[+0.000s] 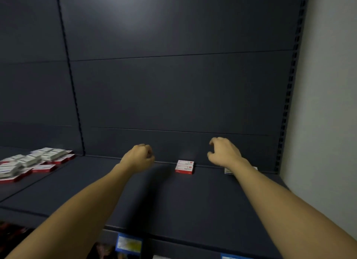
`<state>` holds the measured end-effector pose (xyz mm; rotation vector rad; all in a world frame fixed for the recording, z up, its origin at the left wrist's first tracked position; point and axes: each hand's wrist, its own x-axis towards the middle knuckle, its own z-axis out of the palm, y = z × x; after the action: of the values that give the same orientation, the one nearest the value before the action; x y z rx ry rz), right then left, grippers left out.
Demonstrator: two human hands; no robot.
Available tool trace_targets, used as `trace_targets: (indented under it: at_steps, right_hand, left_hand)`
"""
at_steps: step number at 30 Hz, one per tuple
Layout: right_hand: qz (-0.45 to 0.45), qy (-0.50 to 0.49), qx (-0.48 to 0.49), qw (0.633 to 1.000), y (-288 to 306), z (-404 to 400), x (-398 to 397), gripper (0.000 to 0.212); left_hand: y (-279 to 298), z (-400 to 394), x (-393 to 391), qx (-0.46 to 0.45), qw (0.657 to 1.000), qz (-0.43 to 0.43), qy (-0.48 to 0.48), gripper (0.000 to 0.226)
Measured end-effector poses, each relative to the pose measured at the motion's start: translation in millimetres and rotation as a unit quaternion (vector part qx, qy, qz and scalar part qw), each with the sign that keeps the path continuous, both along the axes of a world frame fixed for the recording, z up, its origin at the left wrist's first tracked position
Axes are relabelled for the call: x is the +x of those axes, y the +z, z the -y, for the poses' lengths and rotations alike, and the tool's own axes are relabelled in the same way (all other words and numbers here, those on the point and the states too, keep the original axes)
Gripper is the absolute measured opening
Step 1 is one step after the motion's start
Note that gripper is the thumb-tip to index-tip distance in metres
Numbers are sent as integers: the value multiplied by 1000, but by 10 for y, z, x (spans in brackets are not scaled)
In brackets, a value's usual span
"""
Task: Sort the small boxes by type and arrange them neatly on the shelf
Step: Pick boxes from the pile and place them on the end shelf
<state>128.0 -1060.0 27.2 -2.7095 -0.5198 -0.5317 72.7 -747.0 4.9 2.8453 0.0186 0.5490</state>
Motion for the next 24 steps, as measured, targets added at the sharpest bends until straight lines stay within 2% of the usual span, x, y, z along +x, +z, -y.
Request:
trace_targets:
  at_steps: [6, 14, 18, 24]
  right_hand:
    - [20, 89, 8, 996, 13, -802, -338, 48]
    - [34, 157, -7, 987, -9, -1786, -935, 49]
    - [23, 176, -23, 984, -81, -2299, -1255, 49]
    - [9, 198, -12, 980, -152, -3131, -1714, 49]
  left_hand:
    - [149, -342, -504, -2, 999, 46, 9, 23]
    - [206, -1001, -1243, 1, 998, 46, 53, 29]
    - [196, -1419, -1685, -1, 997, 22, 71, 52]
    - [104, -1996, -2080, -25, 995, 35, 86, 44]
